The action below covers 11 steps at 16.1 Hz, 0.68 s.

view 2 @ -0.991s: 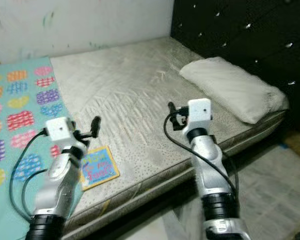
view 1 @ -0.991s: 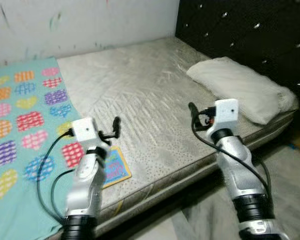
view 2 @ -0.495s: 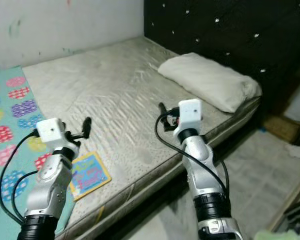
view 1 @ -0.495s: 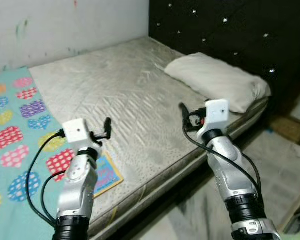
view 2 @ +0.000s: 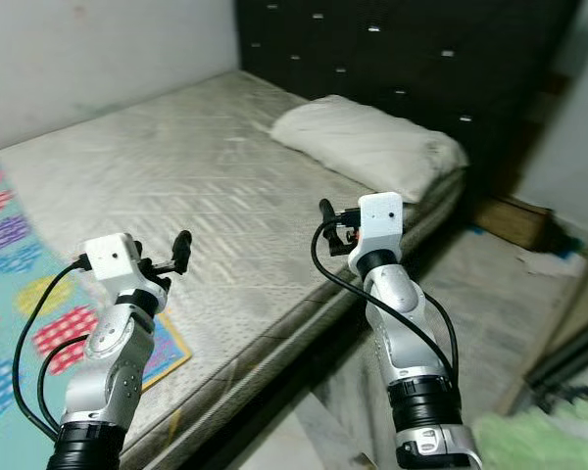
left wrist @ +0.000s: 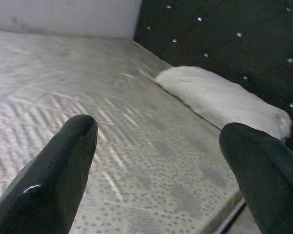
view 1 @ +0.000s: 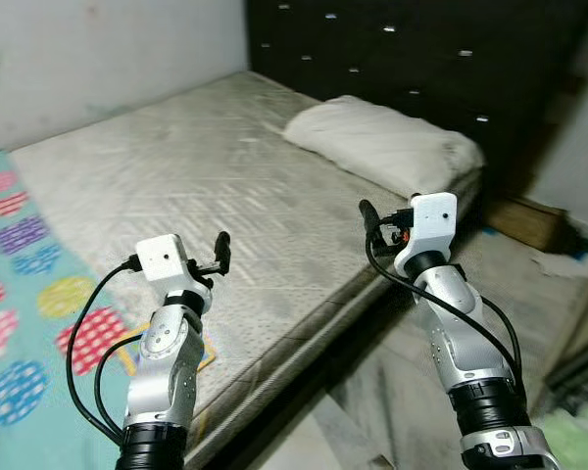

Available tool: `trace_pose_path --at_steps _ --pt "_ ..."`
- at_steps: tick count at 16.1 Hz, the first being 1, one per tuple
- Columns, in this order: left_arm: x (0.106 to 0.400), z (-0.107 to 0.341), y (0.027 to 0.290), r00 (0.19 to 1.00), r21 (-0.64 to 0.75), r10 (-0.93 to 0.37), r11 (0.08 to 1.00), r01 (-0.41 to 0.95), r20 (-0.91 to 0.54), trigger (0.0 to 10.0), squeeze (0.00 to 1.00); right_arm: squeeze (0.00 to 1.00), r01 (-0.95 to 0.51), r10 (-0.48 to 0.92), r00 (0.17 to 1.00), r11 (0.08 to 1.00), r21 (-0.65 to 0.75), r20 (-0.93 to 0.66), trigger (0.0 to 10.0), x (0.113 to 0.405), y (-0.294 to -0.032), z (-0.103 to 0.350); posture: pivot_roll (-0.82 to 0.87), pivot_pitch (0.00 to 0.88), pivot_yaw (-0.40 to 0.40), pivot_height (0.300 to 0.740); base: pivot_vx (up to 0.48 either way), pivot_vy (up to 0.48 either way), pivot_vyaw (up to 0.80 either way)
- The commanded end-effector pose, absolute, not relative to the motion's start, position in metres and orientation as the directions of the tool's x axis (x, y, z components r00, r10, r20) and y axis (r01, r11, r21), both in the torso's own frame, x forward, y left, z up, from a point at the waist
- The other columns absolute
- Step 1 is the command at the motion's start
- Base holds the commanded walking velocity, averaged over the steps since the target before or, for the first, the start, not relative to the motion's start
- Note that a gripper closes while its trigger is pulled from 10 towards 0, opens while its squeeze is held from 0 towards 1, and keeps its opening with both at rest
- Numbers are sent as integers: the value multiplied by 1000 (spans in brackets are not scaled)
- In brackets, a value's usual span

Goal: Clean up the room

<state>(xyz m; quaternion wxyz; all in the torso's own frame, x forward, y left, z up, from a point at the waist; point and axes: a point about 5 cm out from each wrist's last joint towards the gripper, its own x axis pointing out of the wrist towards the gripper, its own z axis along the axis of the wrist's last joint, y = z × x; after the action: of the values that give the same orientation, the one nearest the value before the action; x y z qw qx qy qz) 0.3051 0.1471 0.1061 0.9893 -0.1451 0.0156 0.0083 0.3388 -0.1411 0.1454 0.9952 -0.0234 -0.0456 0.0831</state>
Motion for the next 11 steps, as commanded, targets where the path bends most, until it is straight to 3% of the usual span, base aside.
trace_pose_path --at_steps 1,4,7,11 --pt "306 107 149 999 -279 18 960 -26 -31 10000 0 0 -161 166 981 985 -56 96 10000 339 -140 148 -93 0 38 740 0 0 -800" --pt "305 109 147 1000 -285 -3 959 -1 -15 10000 0 0 -164 169 981 985 -58 100 10000 339 -140 149 -93 0 38 740 0 0 -592" --pt "305 110 146 1000 -291 -8 957 6 -7 10000 0 0 -161 167 981 985 -66 98 10000 339 -140 149 -98 0 39 740 85 0 -156" --pt "306 108 146 1000 -291 -3 957 -4 -24 10000 0 0 -157 161 982 986 -55 97 10000 339 -141 149 -99 0 41 740 129 0 -800"
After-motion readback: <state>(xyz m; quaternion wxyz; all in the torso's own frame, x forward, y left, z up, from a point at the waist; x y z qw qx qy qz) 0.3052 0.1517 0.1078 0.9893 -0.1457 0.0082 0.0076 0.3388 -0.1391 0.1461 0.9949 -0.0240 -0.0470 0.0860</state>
